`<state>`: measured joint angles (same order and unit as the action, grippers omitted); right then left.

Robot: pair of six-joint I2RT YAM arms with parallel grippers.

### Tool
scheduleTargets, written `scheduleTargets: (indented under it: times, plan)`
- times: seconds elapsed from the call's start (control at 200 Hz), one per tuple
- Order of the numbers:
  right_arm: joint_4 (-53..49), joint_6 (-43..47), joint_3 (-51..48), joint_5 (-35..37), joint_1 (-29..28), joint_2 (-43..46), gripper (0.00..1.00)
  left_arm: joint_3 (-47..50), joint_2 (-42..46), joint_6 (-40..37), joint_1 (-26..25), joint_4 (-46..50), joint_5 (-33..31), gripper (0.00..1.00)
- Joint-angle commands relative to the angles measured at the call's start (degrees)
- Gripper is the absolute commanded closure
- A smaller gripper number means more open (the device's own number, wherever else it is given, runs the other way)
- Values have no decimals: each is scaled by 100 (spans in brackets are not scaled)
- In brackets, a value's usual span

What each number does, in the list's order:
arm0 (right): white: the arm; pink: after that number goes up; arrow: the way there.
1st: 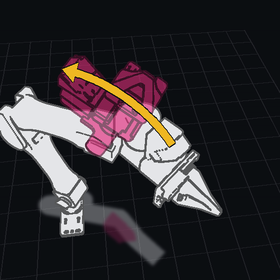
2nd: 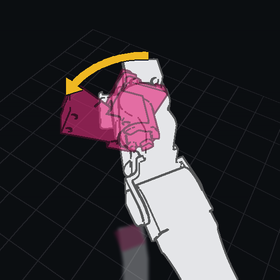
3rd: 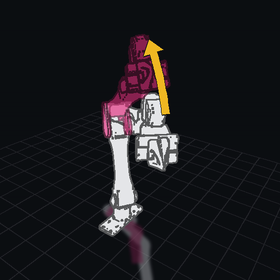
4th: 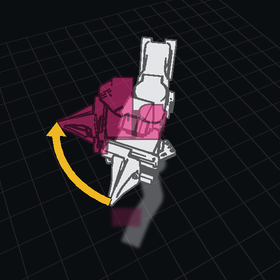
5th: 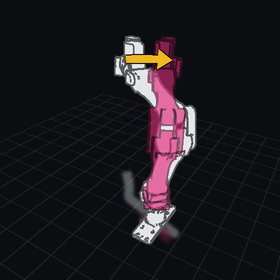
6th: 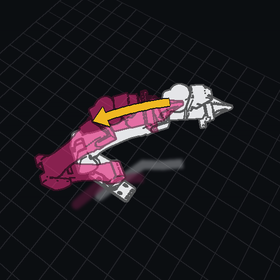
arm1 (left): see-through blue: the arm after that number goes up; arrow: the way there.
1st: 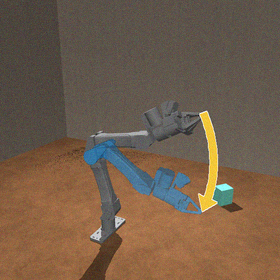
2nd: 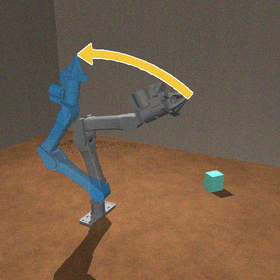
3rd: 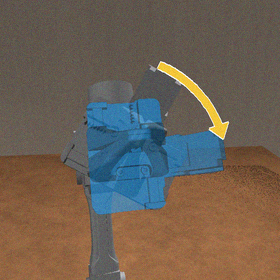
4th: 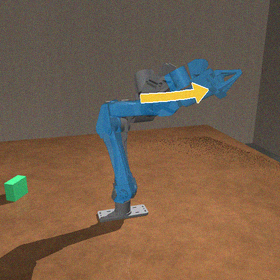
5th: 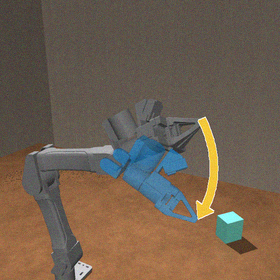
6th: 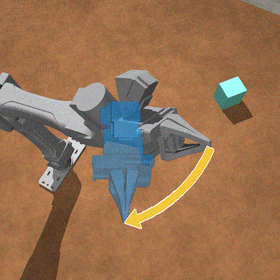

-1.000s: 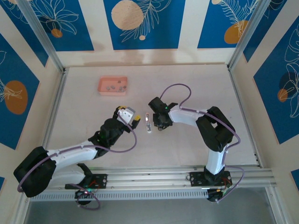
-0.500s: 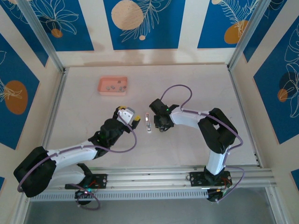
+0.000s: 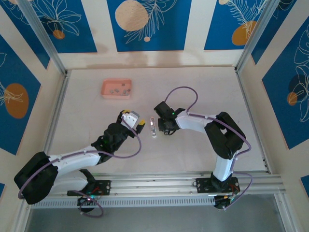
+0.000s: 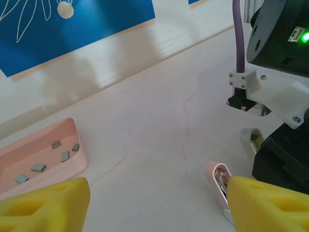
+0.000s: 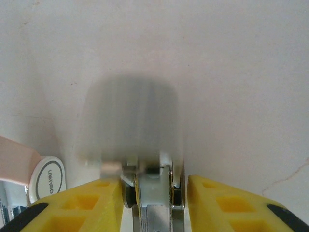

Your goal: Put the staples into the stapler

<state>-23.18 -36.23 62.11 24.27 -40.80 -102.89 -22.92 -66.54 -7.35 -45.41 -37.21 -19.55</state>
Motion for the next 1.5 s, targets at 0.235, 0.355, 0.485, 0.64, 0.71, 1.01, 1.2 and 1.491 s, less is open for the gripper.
scheduleTargets:
  times: [0.235,0.355,0.485,0.64,0.71,1.01,1.2,1.491]
  plan:
    - [-130,116,-35,173,27,697,47,-225,88,398,179,407,48,23]
    - [-69,121,-134,76,87,1102,44,-636,67,567,361,1161,110,20]
    - [177,55,-279,-82,195,1489,43,-1335,-132,765,815,2214,366,17]
    - [378,175,-236,-386,365,1579,38,-2217,-612,853,1397,3097,698,17]
    - [437,281,-178,-476,467,1547,36,-2555,-870,788,1615,3359,935,17]
    - [622,414,-154,-1014,861,1456,34,-5182,-2666,938,2505,5641,1943,17]
    - [616,525,-147,-1111,1005,1421,34,-6833,-3954,700,2802,6677,2354,19]
    - [544,679,-131,-1261,1218,1334,34,-9224,-5781,394,2993,7950,2359,23]
